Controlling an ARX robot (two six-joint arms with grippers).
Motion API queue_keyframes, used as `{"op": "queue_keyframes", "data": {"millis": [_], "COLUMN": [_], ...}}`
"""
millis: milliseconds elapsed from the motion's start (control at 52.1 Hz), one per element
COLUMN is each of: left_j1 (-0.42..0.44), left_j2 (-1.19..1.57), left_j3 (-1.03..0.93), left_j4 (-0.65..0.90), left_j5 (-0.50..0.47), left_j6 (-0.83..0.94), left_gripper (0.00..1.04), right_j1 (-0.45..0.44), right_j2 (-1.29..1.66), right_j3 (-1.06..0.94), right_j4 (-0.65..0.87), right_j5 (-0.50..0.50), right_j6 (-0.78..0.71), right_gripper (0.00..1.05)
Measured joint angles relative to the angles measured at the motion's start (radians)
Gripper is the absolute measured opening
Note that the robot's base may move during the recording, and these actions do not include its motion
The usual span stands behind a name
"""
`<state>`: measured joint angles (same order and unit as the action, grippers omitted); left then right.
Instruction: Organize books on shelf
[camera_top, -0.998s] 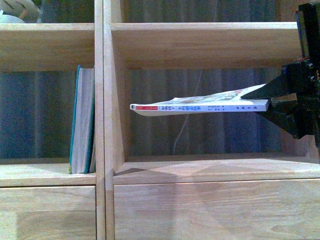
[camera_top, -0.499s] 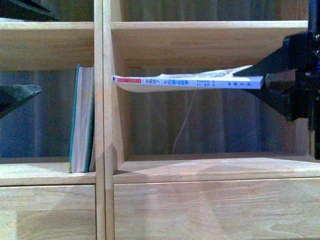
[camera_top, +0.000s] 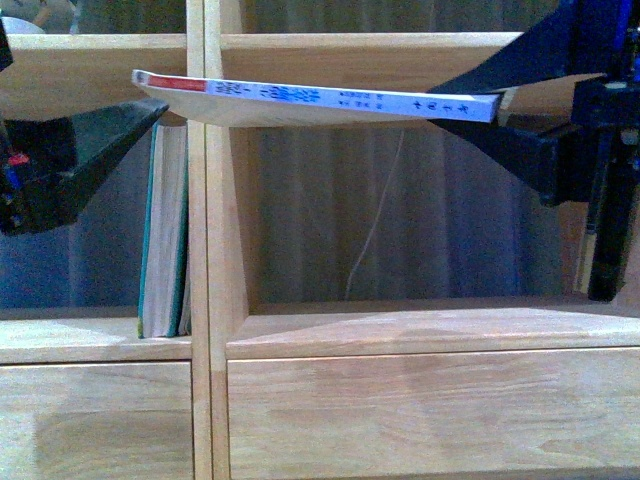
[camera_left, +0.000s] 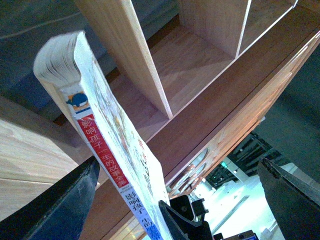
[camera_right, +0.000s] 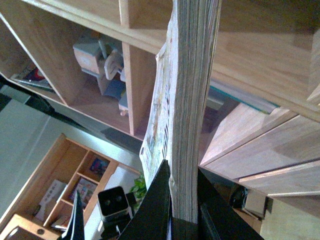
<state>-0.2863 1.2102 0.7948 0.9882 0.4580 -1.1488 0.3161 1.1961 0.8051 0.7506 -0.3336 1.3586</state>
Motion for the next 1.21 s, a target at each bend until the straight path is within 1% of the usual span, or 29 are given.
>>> {"op": "queue_keyframes", "data": {"millis": [211, 365, 441, 576, 749, 921, 998, 1056, 1209], "left_j1": [-0.064, -0.073, -0.072, -0.071, -0.068, -0.066, -0.067, -0.068, -0.069], "left_j2": [0.063, 0.100, 0.109, 0.116, 0.116, 0.107, 0.100, 0.096, 0.092], "left_j3": [0.020, 0.020, 0.020, 0.022, 0.022, 0.022, 0.022, 0.022, 0.022], "left_j4": [-0.006, -0.001, 0.000, 0.001, 0.016, 0.052, 0.068, 0.074, 0.088], "left_j5": [-0.040, -0.072, -0.094, -0.117, -0.143, -0.145, -0.145, -0.145, -0.145], "left_j6": [-0.002, -0.002, -0.001, -0.001, -0.001, -0.024, -0.035, -0.039, -0.043], "left_gripper": [0.98, 0.98, 0.89, 0.66, 0.43, 0.19, 0.10, 0.07, 0.07], "right_j1": [0.027, 0.051, 0.058, 0.060, 0.060, 0.064, 0.069, 0.073, 0.079], "right_j2": [-0.001, -0.011, -0.019, -0.027, -0.027, -0.027, -0.027, -0.027, -0.027], "right_j3": [-0.011, -0.016, -0.016, -0.019, -0.033, -0.034, -0.037, -0.039, -0.042], "right_j4": [0.021, 0.024, 0.028, 0.035, 0.036, 0.037, 0.041, 0.044, 0.061], "right_j5": [0.016, 0.019, 0.019, 0.019, 0.025, 0.027, 0.031, 0.034, 0.043], "right_j6": [0.011, 0.012, 0.012, 0.014, 0.017, 0.013, 0.010, 0.011, 0.010], "right_gripper": [0.07, 0.07, 0.07, 0.07, 0.07, 0.07, 0.07, 0.07, 0.07]}}
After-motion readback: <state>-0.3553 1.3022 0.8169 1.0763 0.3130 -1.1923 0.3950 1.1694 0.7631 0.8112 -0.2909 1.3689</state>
